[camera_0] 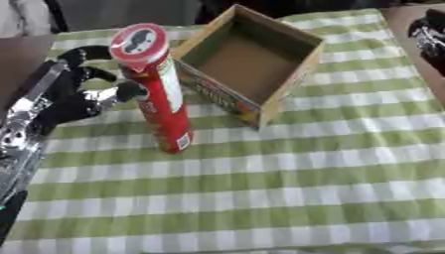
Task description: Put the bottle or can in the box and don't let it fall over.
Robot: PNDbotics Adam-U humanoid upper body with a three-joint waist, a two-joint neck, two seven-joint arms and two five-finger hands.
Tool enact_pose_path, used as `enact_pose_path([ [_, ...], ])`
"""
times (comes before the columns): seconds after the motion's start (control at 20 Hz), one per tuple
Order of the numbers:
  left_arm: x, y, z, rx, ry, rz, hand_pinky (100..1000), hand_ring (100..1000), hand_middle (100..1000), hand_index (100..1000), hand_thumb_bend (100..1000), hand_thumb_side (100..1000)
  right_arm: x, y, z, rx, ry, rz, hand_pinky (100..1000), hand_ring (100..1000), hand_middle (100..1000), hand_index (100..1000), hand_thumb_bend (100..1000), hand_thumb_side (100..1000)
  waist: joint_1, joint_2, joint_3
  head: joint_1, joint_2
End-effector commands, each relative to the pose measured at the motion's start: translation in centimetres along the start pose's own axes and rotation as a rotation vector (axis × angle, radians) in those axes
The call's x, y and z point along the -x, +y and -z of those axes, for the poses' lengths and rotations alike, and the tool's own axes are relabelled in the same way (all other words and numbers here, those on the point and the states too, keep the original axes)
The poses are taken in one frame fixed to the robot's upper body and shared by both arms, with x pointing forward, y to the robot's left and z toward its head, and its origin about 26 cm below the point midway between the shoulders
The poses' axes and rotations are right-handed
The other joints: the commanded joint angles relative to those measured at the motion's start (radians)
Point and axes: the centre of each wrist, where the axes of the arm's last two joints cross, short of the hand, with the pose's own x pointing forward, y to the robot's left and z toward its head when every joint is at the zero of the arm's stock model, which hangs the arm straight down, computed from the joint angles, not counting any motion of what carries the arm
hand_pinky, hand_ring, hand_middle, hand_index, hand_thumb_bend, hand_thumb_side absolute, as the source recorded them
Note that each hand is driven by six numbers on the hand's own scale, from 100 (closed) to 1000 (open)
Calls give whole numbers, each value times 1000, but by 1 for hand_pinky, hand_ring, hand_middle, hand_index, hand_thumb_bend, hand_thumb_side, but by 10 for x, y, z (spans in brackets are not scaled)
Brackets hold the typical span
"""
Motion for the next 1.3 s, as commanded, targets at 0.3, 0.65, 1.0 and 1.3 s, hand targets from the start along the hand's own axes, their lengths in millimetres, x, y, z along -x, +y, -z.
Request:
enact_pose_path([
  [0.3, -4, -1, 7, 16, -25, 6, 1000, 729, 828, 864, 868, 531, -8, -3, 1, 2, -24, 1, 1000, 1000, 980, 976, 100, 598, -5, -18, -2, 7, -10],
  [0.65, -4, -7, 13, 25, -29, 8, 1000, 733, 828, 864, 877, 527, -8, -3, 1, -1, -21, 8, 1000, 1000, 978, 974, 100, 603, -6, -16, -3, 9, -13],
  [1.0, -2, -13, 18, 19, -26, 31, 999, 730, 817, 854, 845, 477, -7, -2, 1, -4, -16, 12, 1000, 1000, 975, 973, 100, 606, -6, -15, -5, 11, -14],
  [1.3, 1, -16, 22, -6, -4, 37, 994, 727, 810, 848, 873, 498, -7, -2, 1, -7, -14, 14, 1000, 1000, 974, 971, 100, 607, -6, -14, -6, 11, -15],
])
